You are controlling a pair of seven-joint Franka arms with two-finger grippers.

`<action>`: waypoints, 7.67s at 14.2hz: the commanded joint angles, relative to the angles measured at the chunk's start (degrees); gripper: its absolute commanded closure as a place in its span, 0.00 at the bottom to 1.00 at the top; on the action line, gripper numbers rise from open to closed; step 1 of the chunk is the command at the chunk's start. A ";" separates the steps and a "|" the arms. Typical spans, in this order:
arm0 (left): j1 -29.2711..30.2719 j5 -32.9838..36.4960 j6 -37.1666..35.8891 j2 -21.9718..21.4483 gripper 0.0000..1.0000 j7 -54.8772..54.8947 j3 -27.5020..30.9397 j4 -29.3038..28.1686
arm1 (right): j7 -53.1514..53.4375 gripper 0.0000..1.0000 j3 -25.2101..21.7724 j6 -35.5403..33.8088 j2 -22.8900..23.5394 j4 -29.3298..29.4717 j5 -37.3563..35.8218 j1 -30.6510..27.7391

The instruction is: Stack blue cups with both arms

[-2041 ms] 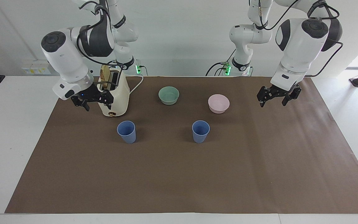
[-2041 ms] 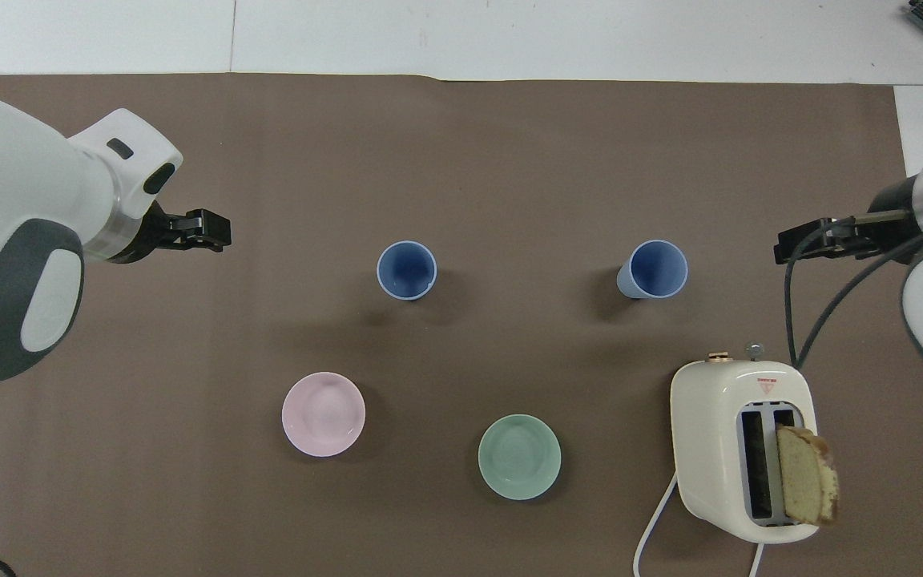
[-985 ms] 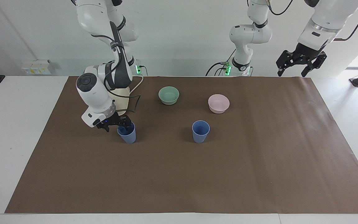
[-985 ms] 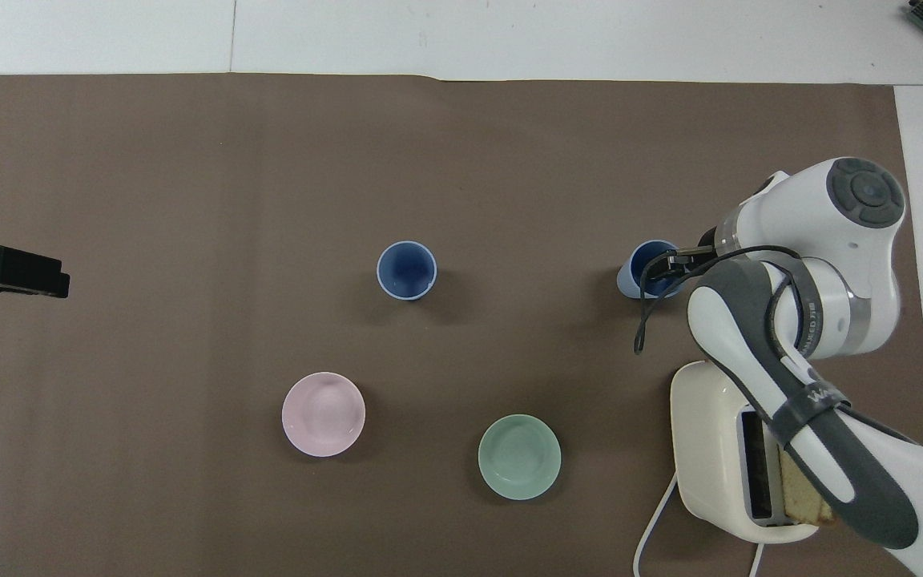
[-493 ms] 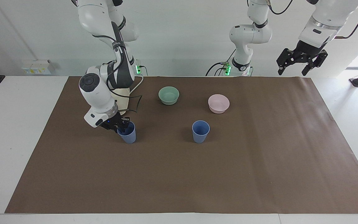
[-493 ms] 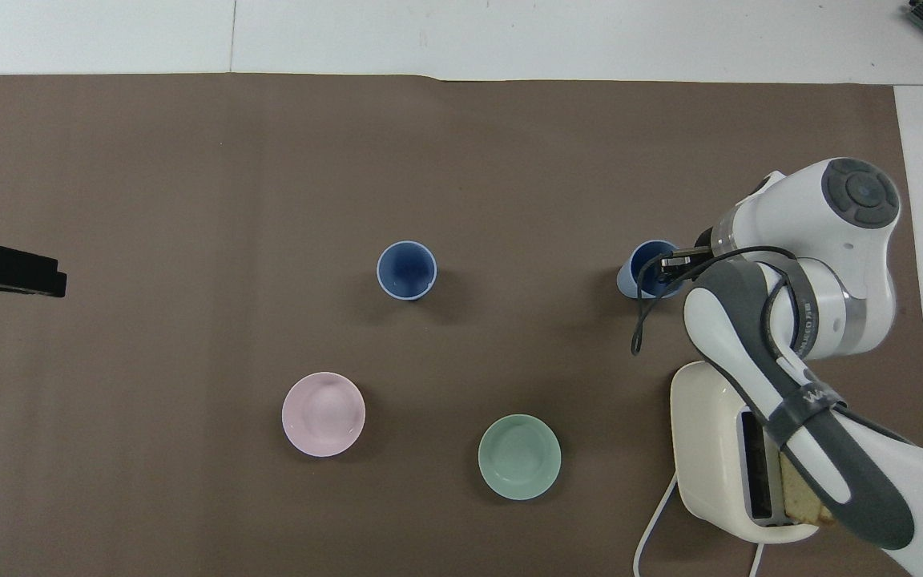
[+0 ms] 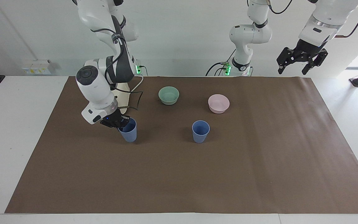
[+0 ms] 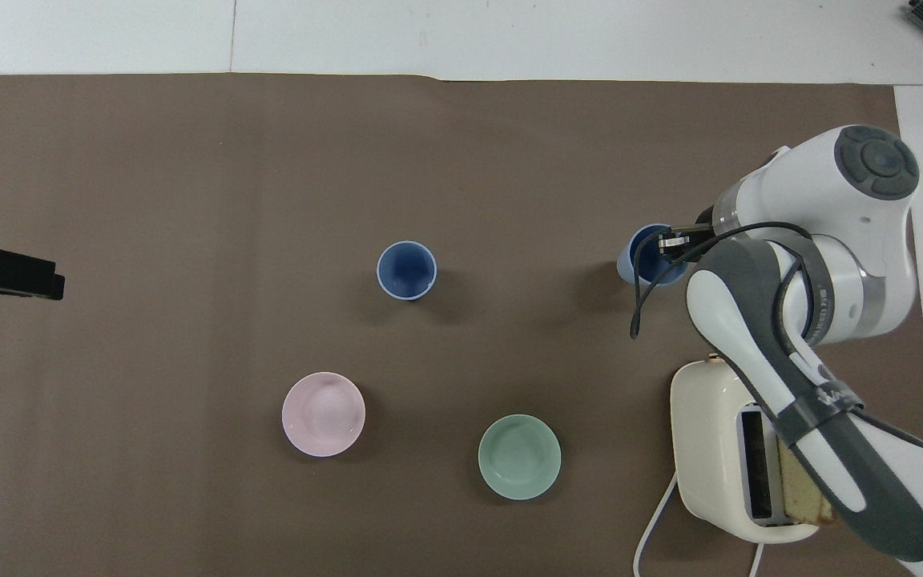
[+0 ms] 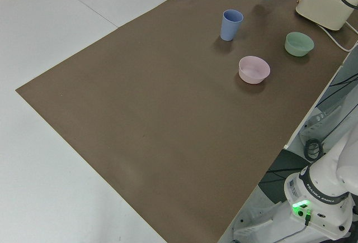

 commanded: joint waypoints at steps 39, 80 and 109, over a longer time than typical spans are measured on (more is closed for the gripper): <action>2.54 -0.73 -0.79 -1.62 0.00 0.14 -0.54 -1.80 | 35.10 1.00 4.76 -3.14 14.43 23.70 0.10 22.53; 3.33 -0.64 -1.76 -1.44 0.00 -0.31 0.16 -1.27 | 4.80 0.00 4.06 -21.05 0.64 24.32 -6.23 -0.66; 3.33 -0.64 -1.76 -1.44 0.00 -0.31 0.16 -1.27 | -11.40 0.00 4.32 -28.09 -6.22 23.17 -4.91 -13.51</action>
